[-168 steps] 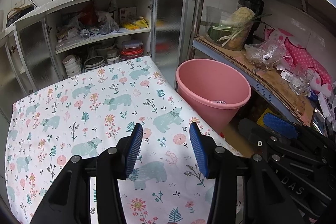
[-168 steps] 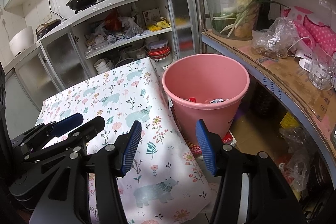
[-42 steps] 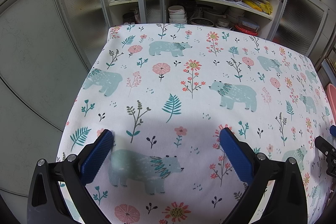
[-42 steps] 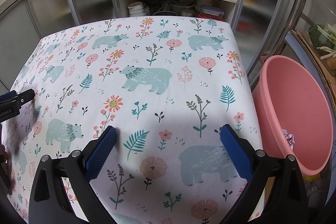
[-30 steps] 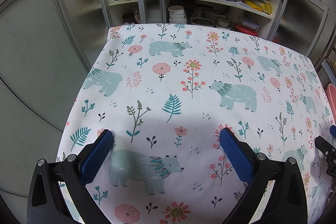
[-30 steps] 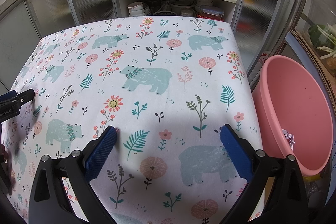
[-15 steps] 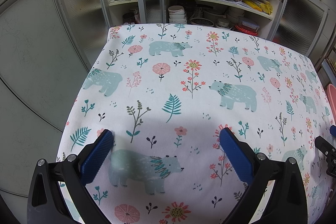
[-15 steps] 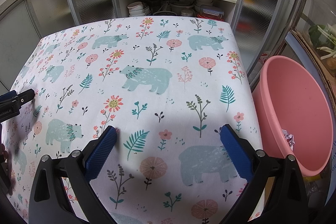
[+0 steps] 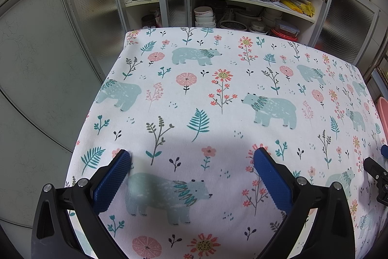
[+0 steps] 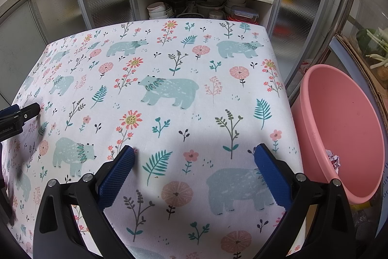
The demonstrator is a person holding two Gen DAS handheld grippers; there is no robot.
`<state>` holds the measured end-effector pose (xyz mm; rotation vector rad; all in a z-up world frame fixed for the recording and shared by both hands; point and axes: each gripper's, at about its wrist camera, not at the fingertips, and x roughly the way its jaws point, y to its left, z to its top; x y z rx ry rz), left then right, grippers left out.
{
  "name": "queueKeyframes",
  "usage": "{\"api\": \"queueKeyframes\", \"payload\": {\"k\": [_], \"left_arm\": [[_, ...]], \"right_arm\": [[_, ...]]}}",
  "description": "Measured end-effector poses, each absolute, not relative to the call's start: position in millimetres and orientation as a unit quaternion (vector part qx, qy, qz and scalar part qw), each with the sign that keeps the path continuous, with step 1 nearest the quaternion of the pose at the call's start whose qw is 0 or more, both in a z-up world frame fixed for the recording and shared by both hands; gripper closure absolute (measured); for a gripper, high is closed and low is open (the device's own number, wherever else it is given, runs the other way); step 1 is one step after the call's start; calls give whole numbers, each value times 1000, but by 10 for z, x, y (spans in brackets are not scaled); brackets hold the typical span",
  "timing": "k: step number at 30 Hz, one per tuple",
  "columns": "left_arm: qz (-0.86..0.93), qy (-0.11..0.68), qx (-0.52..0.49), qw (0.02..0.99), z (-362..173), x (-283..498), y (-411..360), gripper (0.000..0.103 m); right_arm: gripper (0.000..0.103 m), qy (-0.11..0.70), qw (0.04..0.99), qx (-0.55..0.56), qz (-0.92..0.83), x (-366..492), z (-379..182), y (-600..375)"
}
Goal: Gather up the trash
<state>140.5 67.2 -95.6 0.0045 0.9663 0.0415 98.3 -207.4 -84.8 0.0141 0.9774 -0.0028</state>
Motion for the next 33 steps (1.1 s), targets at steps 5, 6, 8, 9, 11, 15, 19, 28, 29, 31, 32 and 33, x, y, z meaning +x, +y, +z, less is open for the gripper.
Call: {"api": "queueKeyframes", "payload": {"k": [5, 6, 8, 9, 11, 15, 19, 28, 29, 31, 32, 33], "left_arm": [[20, 465, 2, 885, -957, 1402, 673, 4], [20, 465, 2, 885, -956, 1408, 671, 4], [20, 465, 2, 885, -956, 1405, 671, 4], [20, 465, 2, 885, -955, 1409, 670, 4], [20, 465, 2, 885, -956, 1404, 672, 4], [20, 465, 2, 885, -954, 1408, 669, 4], [20, 464, 2, 885, -954, 1400, 670, 4], [24, 465, -1, 885, -948, 1362, 688, 4], [24, 465, -1, 885, -948, 1351, 688, 4], [23, 465, 0, 885, -948, 1325, 687, 4], [22, 465, 0, 885, -947, 1301, 687, 4], [22, 465, 1, 885, -949, 1276, 691, 4]], "right_arm": [[3, 470, 883, 7, -1, 985, -847, -2074], [3, 470, 883, 7, -1, 980, -845, -2073], [3, 470, 883, 7, -1, 984, -846, -2074], [3, 470, 883, 7, -1, 981, -845, -2073], [3, 470, 883, 7, -1, 978, -844, -2073], [3, 470, 883, 7, -1, 979, -844, -2073], [3, 470, 883, 7, -1, 986, -847, -2075], [3, 470, 883, 12, -7, 937, -841, -2081], [3, 469, 883, 15, -7, 932, -840, -2092], [3, 470, 883, 14, -9, 945, -842, -2100], [3, 470, 882, 12, -10, 950, -843, -2096], [3, 470, 882, 13, -10, 956, -841, -2096]]}}
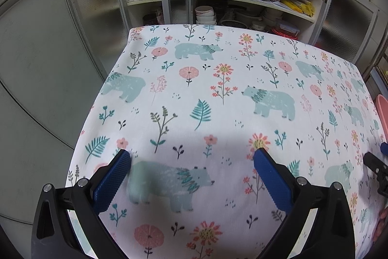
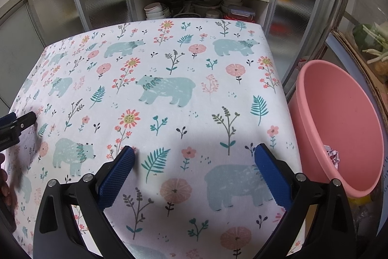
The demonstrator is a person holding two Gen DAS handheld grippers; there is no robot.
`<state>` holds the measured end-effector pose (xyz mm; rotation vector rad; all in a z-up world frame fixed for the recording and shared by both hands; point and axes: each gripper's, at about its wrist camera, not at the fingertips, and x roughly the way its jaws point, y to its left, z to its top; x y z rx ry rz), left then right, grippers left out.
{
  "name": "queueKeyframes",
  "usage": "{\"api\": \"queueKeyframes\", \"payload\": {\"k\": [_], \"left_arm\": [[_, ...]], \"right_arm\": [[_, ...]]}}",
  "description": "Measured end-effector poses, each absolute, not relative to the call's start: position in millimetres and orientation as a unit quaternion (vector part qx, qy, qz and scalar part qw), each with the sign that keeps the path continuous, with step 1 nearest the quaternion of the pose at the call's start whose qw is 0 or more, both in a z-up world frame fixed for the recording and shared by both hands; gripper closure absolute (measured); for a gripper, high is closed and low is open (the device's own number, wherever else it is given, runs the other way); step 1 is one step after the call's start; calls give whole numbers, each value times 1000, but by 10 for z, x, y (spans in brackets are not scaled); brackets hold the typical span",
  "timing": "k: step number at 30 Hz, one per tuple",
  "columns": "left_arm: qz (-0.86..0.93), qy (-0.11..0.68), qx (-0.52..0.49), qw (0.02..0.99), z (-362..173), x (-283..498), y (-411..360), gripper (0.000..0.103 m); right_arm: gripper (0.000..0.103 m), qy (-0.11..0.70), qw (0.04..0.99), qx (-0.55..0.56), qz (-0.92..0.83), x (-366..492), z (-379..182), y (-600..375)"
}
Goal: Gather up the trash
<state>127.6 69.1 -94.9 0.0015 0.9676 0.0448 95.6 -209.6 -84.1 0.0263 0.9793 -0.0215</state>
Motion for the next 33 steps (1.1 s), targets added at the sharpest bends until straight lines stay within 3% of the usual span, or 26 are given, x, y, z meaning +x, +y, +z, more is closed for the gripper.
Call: {"api": "queueKeyframes", "payload": {"k": [33], "left_arm": [[27, 466, 0, 884, -962, 1124, 713, 3]], "right_arm": [[3, 470, 883, 16, -21, 988, -851, -2132]]}}
